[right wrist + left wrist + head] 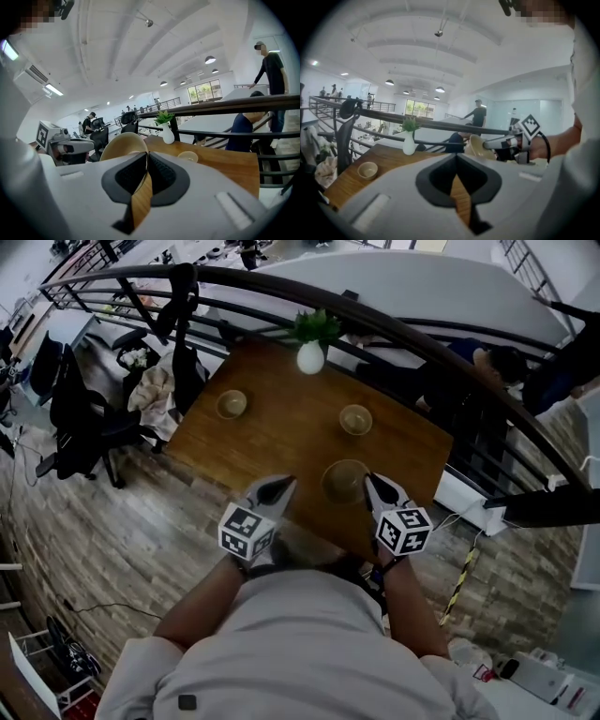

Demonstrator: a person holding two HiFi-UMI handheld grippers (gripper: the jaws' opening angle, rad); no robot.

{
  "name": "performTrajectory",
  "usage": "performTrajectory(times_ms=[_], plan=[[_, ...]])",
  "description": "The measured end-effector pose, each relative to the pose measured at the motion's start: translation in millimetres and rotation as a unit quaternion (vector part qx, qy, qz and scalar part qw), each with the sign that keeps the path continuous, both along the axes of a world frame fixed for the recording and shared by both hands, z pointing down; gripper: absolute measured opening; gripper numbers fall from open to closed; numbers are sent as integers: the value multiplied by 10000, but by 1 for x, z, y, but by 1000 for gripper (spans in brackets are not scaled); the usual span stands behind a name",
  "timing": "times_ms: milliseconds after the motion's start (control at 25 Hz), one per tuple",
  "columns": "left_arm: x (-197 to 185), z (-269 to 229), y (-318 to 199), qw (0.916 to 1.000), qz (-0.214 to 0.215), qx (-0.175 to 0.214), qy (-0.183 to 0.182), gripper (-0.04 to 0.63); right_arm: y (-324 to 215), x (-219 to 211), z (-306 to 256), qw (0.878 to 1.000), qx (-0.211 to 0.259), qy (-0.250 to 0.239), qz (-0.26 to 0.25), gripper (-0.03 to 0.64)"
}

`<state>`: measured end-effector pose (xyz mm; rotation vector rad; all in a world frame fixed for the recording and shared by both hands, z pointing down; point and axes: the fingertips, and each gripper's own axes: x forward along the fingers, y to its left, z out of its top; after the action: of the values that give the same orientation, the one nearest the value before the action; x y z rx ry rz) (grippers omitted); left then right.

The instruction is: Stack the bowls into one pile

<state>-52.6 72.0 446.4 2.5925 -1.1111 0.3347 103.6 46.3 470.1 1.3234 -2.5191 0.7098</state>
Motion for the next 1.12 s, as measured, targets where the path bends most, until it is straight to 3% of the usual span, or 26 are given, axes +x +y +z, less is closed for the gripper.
performTrajectory(times_ms=[200,480,1120], plan=[[-38,-12,-3,9999,119,39,-1,5,1,-32,-8,9998,6,-19,176,23],[-53,-8,-33,9999,115,-15,46,5,-24,-46,-5,9998,-55,12,181,23],[33,-6,-109,9989,477,-10,28,5,-86,33,-5,9994,14,15,343,23]])
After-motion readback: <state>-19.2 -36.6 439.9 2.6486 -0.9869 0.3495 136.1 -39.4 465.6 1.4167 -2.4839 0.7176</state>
